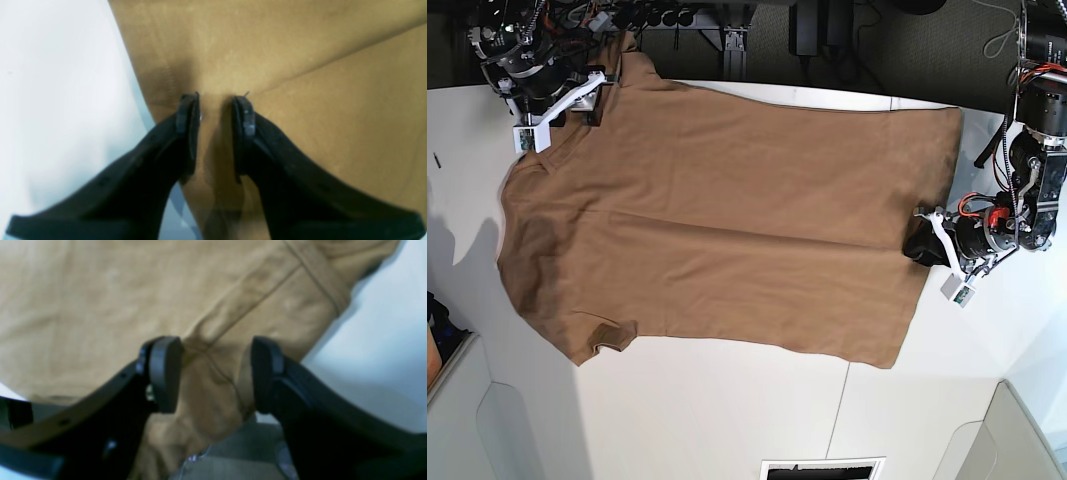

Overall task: Layout the t-shirt on the table in an organized manner, then fold the t-shirt properly
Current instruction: 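Pull the shirt shoulder with the right gripper to square the layout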

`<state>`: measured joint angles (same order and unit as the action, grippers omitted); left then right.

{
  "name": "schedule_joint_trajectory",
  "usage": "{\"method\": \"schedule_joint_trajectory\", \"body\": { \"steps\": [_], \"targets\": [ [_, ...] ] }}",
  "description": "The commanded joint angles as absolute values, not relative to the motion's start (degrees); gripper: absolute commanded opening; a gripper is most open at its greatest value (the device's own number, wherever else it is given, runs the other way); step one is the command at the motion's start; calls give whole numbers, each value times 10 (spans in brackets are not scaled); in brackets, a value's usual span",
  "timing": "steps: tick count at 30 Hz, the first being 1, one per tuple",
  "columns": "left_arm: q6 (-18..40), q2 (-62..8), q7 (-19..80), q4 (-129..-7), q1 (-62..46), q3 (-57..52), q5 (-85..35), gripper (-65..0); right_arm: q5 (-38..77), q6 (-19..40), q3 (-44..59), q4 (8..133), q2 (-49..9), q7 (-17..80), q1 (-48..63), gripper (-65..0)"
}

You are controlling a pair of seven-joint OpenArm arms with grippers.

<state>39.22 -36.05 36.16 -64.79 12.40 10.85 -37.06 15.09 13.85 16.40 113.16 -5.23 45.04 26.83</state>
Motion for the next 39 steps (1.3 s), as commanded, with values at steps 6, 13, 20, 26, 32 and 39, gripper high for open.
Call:
{"method": "schedule_joint_trajectory", "body": {
  "steps": [6,13,20,26,32,39],
  "targets": [
    [391,-370,370,-651,131,106,-371,-450,131,117,138,1140,-55,435,267,-320],
    [391,-370,371,-651,131,106,-371,-450,74,65,119,1139,-55,430,267,-531],
    [391,-370,371,-651,132,106,-370,-450,-17,62,124,1139,-66,416,248,-650],
    [391,-370,380,-651,132,106,-370,-450,-15,61,152,1139,-95,426,235,-650],
    [390,-370,380,-651,132,106,-362,-450,-4,42,211,1139,-97,457,241,-650],
    [390,-370,379,-651,132,106,-361,-450,57,49,239,1143,-97,450,264,-353]
  ]
}}
